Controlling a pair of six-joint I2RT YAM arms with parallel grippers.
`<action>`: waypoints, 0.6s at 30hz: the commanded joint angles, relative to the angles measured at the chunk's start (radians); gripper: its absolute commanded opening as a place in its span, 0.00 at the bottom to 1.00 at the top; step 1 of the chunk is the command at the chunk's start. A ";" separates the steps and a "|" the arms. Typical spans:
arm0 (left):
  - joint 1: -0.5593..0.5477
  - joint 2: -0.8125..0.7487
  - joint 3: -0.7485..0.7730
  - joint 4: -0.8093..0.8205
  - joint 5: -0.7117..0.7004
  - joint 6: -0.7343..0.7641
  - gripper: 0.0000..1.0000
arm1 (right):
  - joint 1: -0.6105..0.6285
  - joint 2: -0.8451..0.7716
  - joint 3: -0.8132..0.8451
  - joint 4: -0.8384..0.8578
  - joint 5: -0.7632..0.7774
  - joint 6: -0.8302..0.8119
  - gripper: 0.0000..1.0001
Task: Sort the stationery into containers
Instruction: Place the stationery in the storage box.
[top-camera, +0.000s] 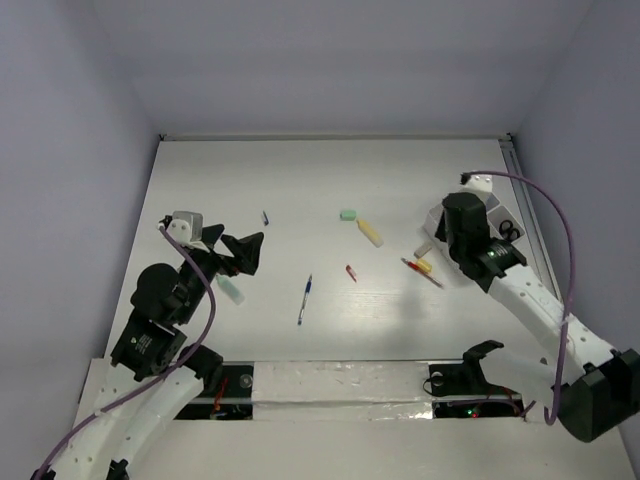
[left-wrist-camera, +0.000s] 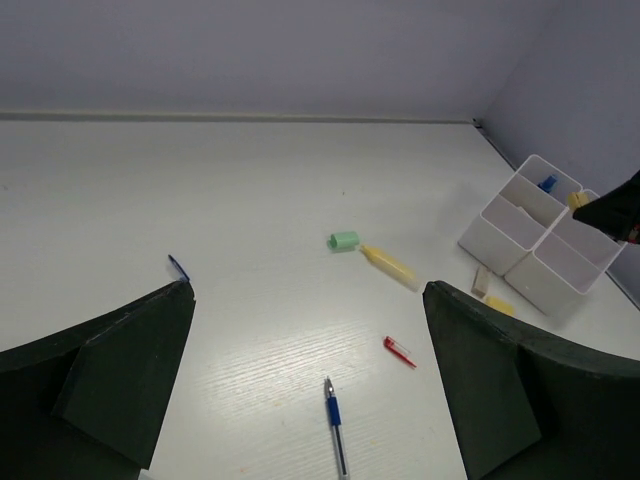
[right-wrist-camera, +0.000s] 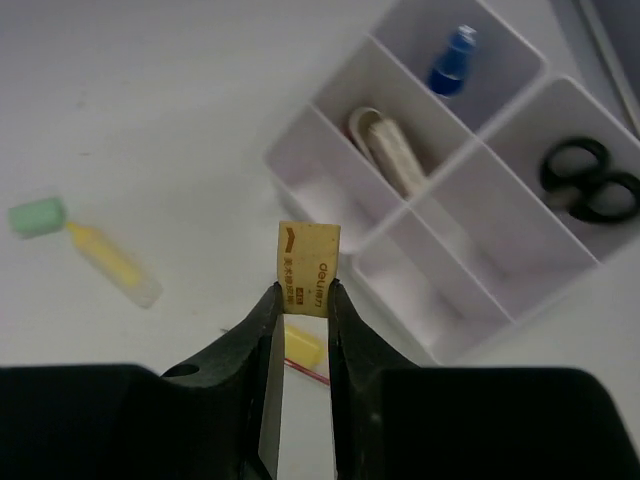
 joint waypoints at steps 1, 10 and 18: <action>-0.041 -0.016 0.013 0.046 0.005 0.016 0.99 | -0.094 -0.103 -0.050 -0.191 0.067 0.081 0.00; -0.085 -0.047 0.014 0.037 -0.012 0.017 0.99 | -0.326 -0.010 -0.032 -0.176 -0.054 0.049 0.00; -0.114 -0.036 0.014 0.034 -0.018 0.019 0.99 | -0.410 0.085 -0.003 -0.089 -0.097 0.017 0.03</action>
